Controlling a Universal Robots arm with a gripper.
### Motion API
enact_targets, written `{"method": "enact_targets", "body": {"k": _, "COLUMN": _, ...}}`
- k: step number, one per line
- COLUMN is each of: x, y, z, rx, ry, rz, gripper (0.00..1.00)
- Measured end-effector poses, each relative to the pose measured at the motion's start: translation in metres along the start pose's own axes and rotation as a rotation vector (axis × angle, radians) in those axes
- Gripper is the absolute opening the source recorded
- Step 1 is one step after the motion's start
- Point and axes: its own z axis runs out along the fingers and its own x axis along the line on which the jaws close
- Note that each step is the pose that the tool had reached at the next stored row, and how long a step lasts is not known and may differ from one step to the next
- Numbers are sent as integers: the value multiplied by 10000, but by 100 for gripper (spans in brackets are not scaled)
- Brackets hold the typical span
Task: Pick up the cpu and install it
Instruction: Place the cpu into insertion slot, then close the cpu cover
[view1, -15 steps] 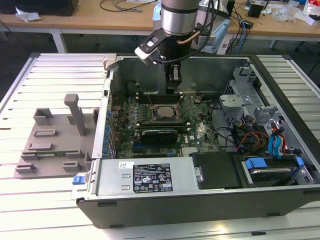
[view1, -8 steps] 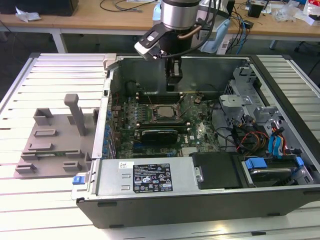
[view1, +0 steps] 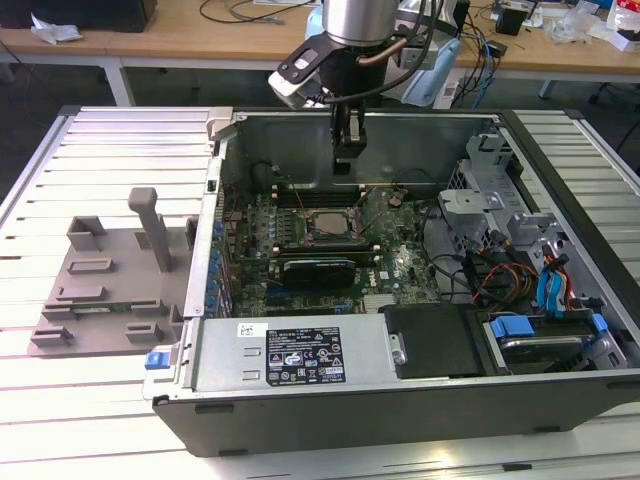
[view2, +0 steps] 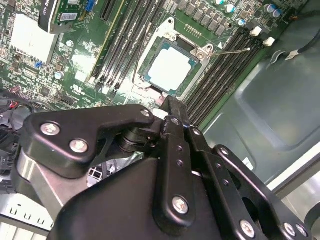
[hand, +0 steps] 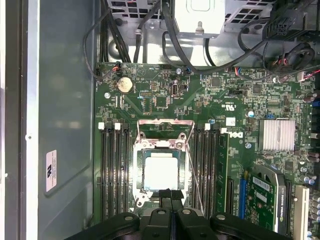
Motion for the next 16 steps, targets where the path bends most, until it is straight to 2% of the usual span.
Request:
{"method": "enact_targets", "body": {"k": 12, "x": 0, "y": 1, "z": -3, "rx": 0, "ry": 0, "rz": 1, "gripper": 11}}
{"method": "enact_targets", "body": {"k": 16, "x": -2, "y": 100, "z": -4, "rx": 0, "ry": -5, "rz": 0, "gripper": 11}}
